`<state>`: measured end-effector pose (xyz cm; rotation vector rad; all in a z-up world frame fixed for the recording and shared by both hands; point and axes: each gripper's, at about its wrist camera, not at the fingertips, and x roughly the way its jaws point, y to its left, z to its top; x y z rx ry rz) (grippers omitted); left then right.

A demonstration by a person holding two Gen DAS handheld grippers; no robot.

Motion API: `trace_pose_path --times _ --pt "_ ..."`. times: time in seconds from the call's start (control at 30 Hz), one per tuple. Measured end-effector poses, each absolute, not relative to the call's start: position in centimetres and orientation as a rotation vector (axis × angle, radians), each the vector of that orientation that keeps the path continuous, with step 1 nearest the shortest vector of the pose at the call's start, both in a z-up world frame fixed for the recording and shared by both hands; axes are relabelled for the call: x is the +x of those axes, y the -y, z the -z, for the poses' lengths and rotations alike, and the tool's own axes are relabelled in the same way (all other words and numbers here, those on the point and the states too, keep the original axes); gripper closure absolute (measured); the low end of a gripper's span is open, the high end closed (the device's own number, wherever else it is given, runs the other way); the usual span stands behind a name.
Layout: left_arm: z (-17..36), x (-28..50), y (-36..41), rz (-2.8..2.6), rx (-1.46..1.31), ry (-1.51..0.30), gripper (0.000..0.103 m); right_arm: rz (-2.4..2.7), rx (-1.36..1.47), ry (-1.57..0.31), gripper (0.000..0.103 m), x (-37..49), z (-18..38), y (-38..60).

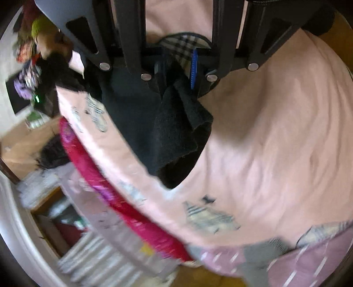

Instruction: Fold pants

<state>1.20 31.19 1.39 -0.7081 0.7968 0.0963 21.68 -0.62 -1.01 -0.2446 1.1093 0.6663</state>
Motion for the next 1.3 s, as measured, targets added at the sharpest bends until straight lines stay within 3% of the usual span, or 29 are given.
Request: trace_pose_path --times 0.17,0.33,0.43,0.5,0.57,0.67,0.93,1.3 --pt "-0.5 1.1 -30.8 -0.09 -0.61 -0.83 0.088 -0.588 -0.294 -1.028 0.09 21.0 0.8 -0.5" --pt "3.8 3.9 -29.4 -0.197 -0.384 -1.035 0.087 -0.485 -0.42 -1.05 0.088 20.6 4.9 -2.8" --pt "3.3 3.6 -28.8 -0.234 -0.336 -1.019 0.078 -0.41 -0.35 -1.052 0.071 21.2 4.8 -2.0" --pt "2.0 2.7 -29.1 -0.263 -0.346 -0.987 0.066 -0.377 -0.267 -1.041 0.068 20.8 2.9 -0.5" --pt "0.6 1.7 -29.7 -0.298 -0.365 -0.941 0.06 -0.386 -0.178 -1.015 0.067 19.4 0.9 1.4" --pt "-0.9 1.4 -29.6 -0.294 -0.382 -0.921 0.059 -0.401 -0.067 -0.983 0.057 16.1 -1.4 4.9" --pt "-2.4 3.7 -23.9 -0.154 -0.322 -0.951 0.058 -0.341 0.113 -0.985 0.057 8.6 -1.8 11.9" --pt "-3.0 7.3 -12.8 0.101 -0.19 -1.008 0.049 -0.148 0.317 -0.967 0.057 1.3 -1.1 21.1"
